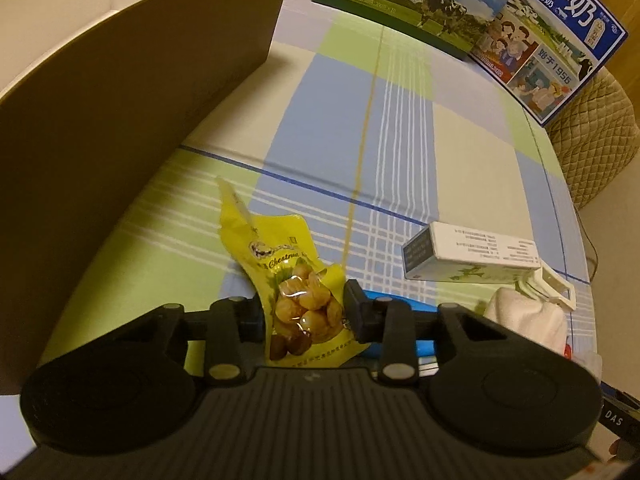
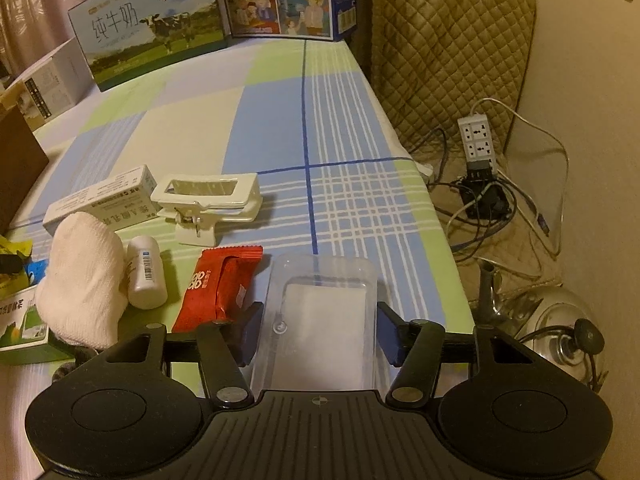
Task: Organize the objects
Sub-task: 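Close the left gripper on the snack bag while the right gripper grasps the clear tray, then carry the snack bag and clear tray with both tools over the open box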
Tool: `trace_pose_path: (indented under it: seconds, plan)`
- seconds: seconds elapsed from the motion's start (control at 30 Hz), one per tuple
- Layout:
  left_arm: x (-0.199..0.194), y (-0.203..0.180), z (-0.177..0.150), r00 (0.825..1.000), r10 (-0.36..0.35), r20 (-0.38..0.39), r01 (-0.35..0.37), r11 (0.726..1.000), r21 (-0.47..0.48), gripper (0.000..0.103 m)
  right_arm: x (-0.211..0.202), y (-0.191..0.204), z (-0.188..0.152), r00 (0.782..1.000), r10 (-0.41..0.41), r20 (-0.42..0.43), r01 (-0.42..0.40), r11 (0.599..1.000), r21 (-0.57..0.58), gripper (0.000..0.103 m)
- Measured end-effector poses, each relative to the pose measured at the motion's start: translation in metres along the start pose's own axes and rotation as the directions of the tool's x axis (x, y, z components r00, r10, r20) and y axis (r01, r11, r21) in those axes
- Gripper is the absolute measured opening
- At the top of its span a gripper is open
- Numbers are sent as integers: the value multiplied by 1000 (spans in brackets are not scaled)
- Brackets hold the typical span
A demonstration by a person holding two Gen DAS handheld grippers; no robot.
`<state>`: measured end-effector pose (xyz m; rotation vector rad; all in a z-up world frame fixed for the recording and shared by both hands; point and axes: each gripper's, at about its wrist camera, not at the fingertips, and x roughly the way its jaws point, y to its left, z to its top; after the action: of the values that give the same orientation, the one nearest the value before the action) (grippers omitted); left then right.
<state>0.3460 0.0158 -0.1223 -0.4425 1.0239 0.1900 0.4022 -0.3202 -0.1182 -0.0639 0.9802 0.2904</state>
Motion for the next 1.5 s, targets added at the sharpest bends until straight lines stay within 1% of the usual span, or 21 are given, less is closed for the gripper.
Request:
trace_pose_path:
  seconds: [0.17,0.27,0.33,0.47,0.7,0.87,1.0,1.2,1.33,1.5]
  plan:
    - [-13,0,2,998,33,53,-36,998,56,24,-2,-1,-1,1000,11,2,-11,1000,-15,55]
    - [-23,-1,2,997,30,75,-36,996,76,18,-5,-2,-1,1000,23,11,-23,1000,-13,55]
    - [-29,-1,0,996,26,86,-34,996,86,16,-8,-2,0,999,32,21,-31,999,-16,55]
    - [-40,-1,-5,995,26,100,-37,994,105,16,-19,0,2,998,42,40,-41,999,-13,55]
    - [-73,1,-12,991,-19,131,3,992,125,16,-49,15,2,995,63,80,-62,998,-9,55]
    - [-104,5,-12,985,-65,157,41,987,153,16,-80,39,1,989,87,122,-87,996,-6,55]
    - [-127,15,-11,980,-105,169,74,981,179,16,-106,72,-3,980,127,152,-128,992,-2,55]
    - [-157,43,-7,972,-158,171,120,969,215,16,-134,144,-12,962,220,162,-216,975,-44,55]
    - [-179,70,-1,966,-179,188,133,963,233,16,-141,202,-17,940,307,151,-299,951,-79,55]
    - [-198,109,10,964,-167,205,118,965,233,16,-134,279,-19,905,408,121,-389,909,-149,55]
